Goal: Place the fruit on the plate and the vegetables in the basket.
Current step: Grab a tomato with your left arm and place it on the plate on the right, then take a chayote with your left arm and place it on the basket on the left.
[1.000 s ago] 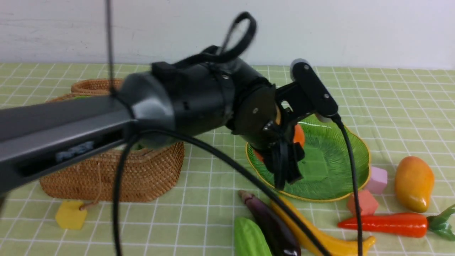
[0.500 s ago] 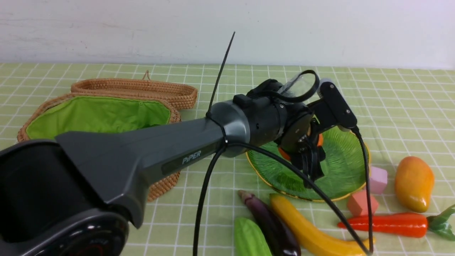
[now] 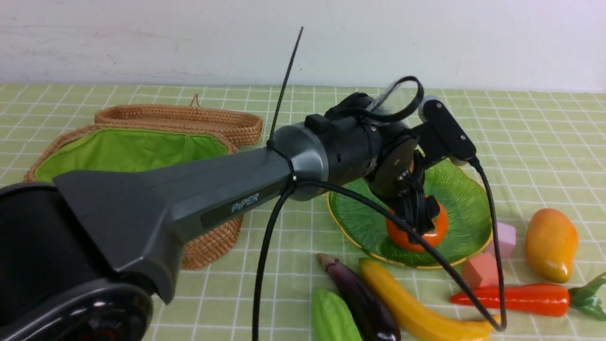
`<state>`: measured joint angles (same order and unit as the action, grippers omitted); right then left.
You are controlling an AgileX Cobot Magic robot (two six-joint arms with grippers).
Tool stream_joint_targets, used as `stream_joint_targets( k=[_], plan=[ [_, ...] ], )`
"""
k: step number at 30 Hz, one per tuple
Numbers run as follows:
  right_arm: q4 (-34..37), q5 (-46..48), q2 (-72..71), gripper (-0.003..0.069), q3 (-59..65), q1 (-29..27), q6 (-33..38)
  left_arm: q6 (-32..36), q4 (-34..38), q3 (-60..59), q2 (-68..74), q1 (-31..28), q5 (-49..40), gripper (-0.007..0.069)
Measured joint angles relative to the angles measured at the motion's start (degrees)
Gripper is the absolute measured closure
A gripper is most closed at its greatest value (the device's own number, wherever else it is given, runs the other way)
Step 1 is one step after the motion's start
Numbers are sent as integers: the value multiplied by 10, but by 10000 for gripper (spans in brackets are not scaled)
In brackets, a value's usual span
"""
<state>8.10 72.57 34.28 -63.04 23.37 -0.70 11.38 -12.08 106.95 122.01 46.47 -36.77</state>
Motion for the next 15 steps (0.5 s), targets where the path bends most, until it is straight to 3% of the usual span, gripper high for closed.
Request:
stream_joint_targets(
  k=[3,5,6,9,10,15],
  plan=[
    [0,0,0,473,0,0,1,-51,2,0,-35,0,-46,109],
    [1,0,0,471,0,0,2,-98,8,0,-93,0,-118,316],
    [1,0,0,471,0,0,2,-104,9,0,-97,0,-123,334],
    [1,0,0,469,0,0,10,-149,28,0,-159,0,-200,593],
    [1,0,0,469,0,0,13,-161,36,0,-175,0,-217,631],
    [1,0,0,469,0,0,16,-238,63,-28,-230,0,-326,638]
  ],
)
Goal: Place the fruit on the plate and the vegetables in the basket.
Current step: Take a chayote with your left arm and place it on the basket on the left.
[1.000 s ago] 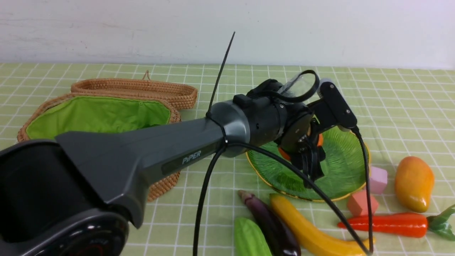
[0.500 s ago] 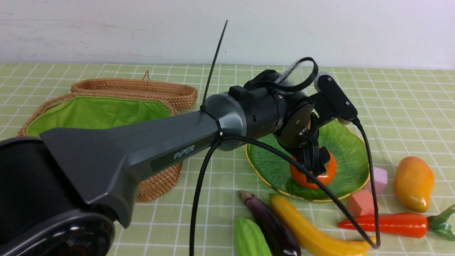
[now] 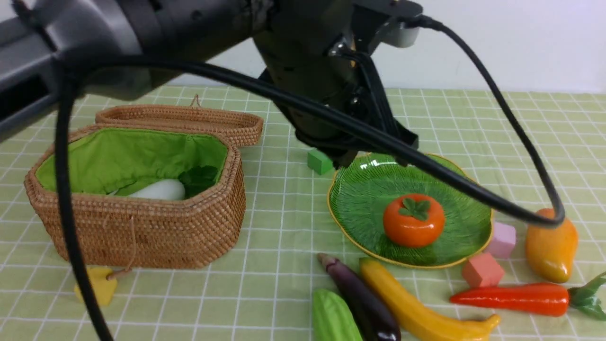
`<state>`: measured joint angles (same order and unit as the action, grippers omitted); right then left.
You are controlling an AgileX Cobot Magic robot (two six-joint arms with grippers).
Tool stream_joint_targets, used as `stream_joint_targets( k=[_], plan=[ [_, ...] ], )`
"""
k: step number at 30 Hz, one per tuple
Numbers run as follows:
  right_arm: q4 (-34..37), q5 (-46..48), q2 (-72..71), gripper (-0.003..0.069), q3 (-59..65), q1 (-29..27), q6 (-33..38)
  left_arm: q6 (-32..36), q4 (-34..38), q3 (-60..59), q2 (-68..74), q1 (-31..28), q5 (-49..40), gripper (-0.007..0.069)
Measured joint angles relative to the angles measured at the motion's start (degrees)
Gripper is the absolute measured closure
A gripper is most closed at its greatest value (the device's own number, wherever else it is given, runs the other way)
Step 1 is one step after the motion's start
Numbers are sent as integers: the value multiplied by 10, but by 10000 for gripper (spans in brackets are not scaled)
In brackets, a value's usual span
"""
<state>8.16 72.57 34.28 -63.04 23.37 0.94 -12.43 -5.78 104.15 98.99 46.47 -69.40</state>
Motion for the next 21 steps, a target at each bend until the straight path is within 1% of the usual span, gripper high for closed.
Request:
stream_joint_targets(
  k=[2,3,6,9,11,13,14,15,16,18,21],
  plan=[
    [0,0,0,469,0,0,0,-13,7,-24,-9,1,-9,638],
    [1,0,0,469,0,0,0,-31,17,-67,-19,7,-14,638],
    [1,0,0,469,0,0,0,-68,25,-134,-23,34,-15,638],
    [1,0,0,469,0,0,3,-96,35,-188,-14,59,5,635],
    [2,0,0,469,0,0,14,-114,39,-206,2,69,34,599],
    [6,0,-1,468,0,0,24,-128,40,-209,15,68,54,547],
    [10,0,-3,467,0,0,30,-139,39,-210,25,66,66,496],
    [11,0,-4,467,0,0,31,-139,38,-210,26,66,68,486],
    [26,0,-13,467,0,0,49,-154,37,-210,40,61,80,392],
    [42,0,-26,467,0,0,73,-165,36,-210,51,56,86,301],
    [71,1,-54,467,0,0,115,-181,38,-210,69,53,91,123]
  ],
)
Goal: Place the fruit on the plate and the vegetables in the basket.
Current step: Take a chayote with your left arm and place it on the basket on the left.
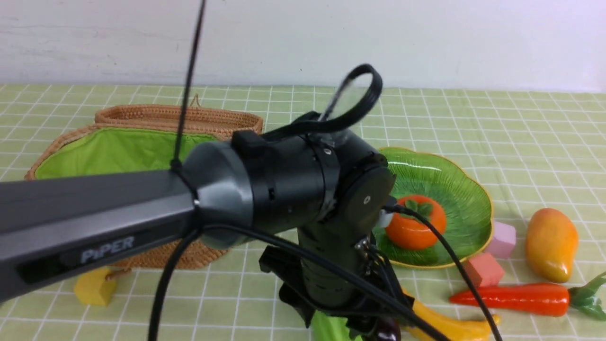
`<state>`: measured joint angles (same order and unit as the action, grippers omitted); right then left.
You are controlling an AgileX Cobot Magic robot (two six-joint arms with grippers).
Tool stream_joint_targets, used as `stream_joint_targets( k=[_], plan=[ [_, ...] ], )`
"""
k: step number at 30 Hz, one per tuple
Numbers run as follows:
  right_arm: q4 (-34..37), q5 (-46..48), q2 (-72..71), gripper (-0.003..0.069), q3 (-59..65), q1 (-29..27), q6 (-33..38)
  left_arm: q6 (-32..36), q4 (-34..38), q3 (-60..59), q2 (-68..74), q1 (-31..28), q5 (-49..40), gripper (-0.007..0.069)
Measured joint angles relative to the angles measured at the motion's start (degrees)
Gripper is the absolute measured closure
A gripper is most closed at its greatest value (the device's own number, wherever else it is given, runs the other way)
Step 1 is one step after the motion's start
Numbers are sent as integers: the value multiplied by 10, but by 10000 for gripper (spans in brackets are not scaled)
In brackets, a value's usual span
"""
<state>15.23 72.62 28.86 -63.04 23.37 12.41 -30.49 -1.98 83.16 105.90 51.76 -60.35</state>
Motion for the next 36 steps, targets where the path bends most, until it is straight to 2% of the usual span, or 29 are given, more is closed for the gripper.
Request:
stream_joint_targets(
  k=[1,3,7,10,23,30,36],
  plan=[
    [3,0,-4,467,0,0,4,-2,0,0,1,0,1,113],
    [10,0,-24,467,0,0,17,-4,11,0,16,-1,3,6],
    [9,0,-35,467,0,0,21,-7,20,0,31,-1,13,-38],
    [9,0,-36,467,0,0,21,-15,20,0,49,-1,24,-19],
    [11,0,-36,466,0,0,21,-22,-3,0,91,-1,12,153],
    [12,0,-36,466,0,0,21,-46,-53,0,92,-1,-28,159],
    [13,0,-36,466,0,0,21,-41,-58,0,92,-1,-72,165]
  ],
)
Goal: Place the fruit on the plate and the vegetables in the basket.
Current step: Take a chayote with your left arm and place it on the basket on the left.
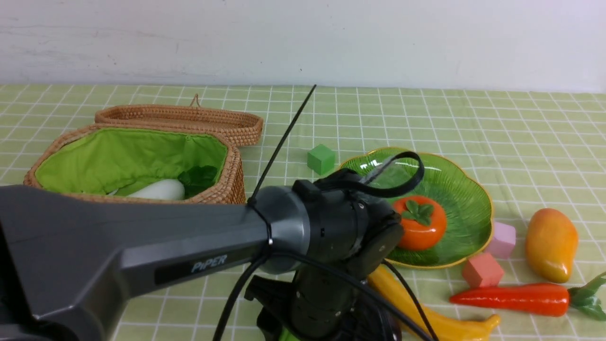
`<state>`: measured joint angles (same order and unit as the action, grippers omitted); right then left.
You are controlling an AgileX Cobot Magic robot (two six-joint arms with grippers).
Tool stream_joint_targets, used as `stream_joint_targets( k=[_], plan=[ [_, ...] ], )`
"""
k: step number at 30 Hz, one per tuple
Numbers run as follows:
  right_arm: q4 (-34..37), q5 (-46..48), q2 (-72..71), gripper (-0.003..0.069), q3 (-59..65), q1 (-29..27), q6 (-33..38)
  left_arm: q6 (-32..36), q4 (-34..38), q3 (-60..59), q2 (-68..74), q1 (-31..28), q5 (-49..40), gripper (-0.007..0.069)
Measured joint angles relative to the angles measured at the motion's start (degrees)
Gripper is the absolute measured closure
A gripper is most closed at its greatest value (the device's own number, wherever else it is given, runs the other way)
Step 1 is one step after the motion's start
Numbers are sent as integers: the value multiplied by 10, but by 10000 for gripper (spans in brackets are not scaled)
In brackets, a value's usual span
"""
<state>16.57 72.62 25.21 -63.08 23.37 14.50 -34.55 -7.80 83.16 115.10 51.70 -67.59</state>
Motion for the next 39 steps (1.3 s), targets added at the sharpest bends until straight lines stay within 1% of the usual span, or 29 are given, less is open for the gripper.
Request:
stream_joint_targets(
  k=[4,8,12,13,14,16,18,19,20,21,22,24,25,26,28,29,30,31,32,35,36,37,38,39],
  plan=[
    [2,0,0,466,0,0,0,11,-5,0,-16,0,-10,165],
    [9,0,0,477,0,0,0,30,-13,0,-63,0,-13,167],
    [12,0,4,494,0,0,0,68,-17,0,-116,0,-16,167],
    [13,0,11,505,0,0,0,102,-21,0,-145,0,-18,167],
    [13,0,11,507,0,0,0,106,-22,0,-151,0,-18,168],
    [15,0,20,527,0,0,0,152,-50,0,-189,0,-20,168],
    [16,0,28,543,0,0,0,182,-95,0,-217,0,-21,168],
    [16,0,29,545,0,0,0,185,-101,0,-220,0,-21,168],
    [18,0,33,556,0,0,1,207,-140,0,-241,-3,-20,168],
    [19,0,39,564,0,0,6,237,-163,0,-256,-12,-17,168],
    [19,0,41,570,0,0,10,251,-169,0,-265,-18,-15,168],
    [22,0,49,580,0,0,24,293,-169,0,-283,-53,-14,168],
    [23,0,50,580,0,0,25,300,-168,0,-284,-57,-14,168],
    [27,0,54,585,0,0,34,319,-154,0,-293,-99,-12,168],
    [31,-2,58,585,0,0,38,333,-145,0,-296,-132,-7,168],
    [38,-10,61,585,0,0,40,355,-132,0,-298,-177,4,168],
    [41,-14,63,585,0,0,40,374,-124,0,-299,-205,14,168],
    [42,-15,63,585,0,0,41,378,-123,0,-299,-205,14,168],
    [45,-20,67,585,0,0,44,413,-109,0,-299,-246,26,168],
    [55,-28,77,585,0,0,57,499,-75,-1,-299,-314,45,168],
    [55,-28,78,585,0,0,57,509,-73,-1,-299,-317,47,168],
    [61,-29,81,585,0,0,66,541,-56,-2,-299,-344,55,168],
    [67,-31,84,585,0,0,70,563,-46,-2,-299,-359,62,168],
    [69,-32,85,585,0,0,71,568,-43,-2,-299,-361,64,168]
  ],
)
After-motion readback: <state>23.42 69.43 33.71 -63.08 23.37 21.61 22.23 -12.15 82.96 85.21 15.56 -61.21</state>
